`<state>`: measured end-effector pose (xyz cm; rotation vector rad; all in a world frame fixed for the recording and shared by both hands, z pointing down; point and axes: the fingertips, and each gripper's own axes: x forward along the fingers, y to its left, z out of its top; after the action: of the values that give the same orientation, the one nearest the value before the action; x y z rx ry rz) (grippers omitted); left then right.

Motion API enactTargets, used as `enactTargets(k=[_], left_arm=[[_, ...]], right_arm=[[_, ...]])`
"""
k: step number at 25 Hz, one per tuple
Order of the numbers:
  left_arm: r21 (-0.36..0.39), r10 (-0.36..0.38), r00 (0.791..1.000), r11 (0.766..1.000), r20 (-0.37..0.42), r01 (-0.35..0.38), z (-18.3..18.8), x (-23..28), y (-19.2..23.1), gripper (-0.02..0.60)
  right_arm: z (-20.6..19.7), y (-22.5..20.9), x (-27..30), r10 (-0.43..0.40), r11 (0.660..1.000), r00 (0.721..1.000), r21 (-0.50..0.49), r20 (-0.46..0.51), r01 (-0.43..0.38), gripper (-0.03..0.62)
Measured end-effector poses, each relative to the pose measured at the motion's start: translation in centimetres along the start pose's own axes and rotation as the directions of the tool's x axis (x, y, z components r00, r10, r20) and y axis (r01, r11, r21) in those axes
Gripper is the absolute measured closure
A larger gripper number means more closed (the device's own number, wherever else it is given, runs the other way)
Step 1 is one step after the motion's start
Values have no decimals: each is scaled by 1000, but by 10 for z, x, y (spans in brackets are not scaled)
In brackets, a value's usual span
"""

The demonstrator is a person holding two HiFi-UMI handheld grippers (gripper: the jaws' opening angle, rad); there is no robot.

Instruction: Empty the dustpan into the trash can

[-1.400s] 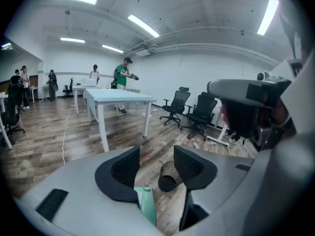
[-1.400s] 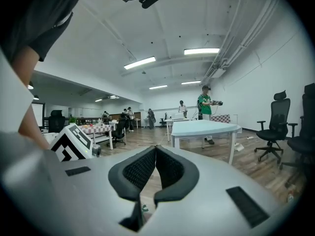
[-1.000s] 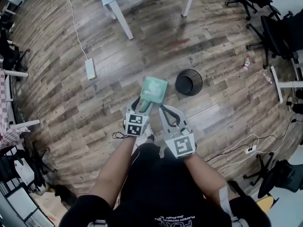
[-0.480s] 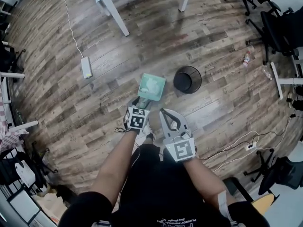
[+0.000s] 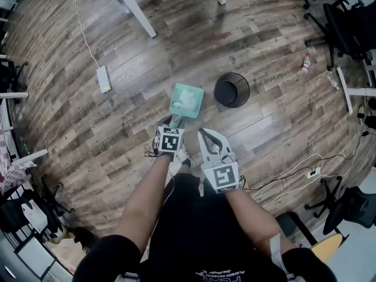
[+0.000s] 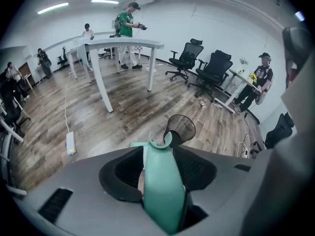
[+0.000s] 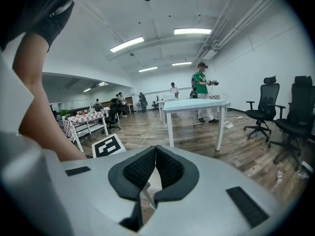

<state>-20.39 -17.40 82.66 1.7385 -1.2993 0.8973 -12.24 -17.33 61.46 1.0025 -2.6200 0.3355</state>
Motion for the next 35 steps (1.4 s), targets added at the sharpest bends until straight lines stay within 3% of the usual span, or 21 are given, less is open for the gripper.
enactTargets(k=[7,22,35], left_arm=[[6,23,998,1000,-62,-22,-8,5,-1,460],[53,76,996,996,-49,-73,-11,3,2,483],[40,126,992,991,-1,-126,-22,-18,2,486]], right_arm=[[-38,-16,7,-54,997,994,49,-96,59,569],[-93,-33,9,-139,979,965,115,-222,167,569],[-103,-28,-8,-137,983,959,86,-246,162,569]])
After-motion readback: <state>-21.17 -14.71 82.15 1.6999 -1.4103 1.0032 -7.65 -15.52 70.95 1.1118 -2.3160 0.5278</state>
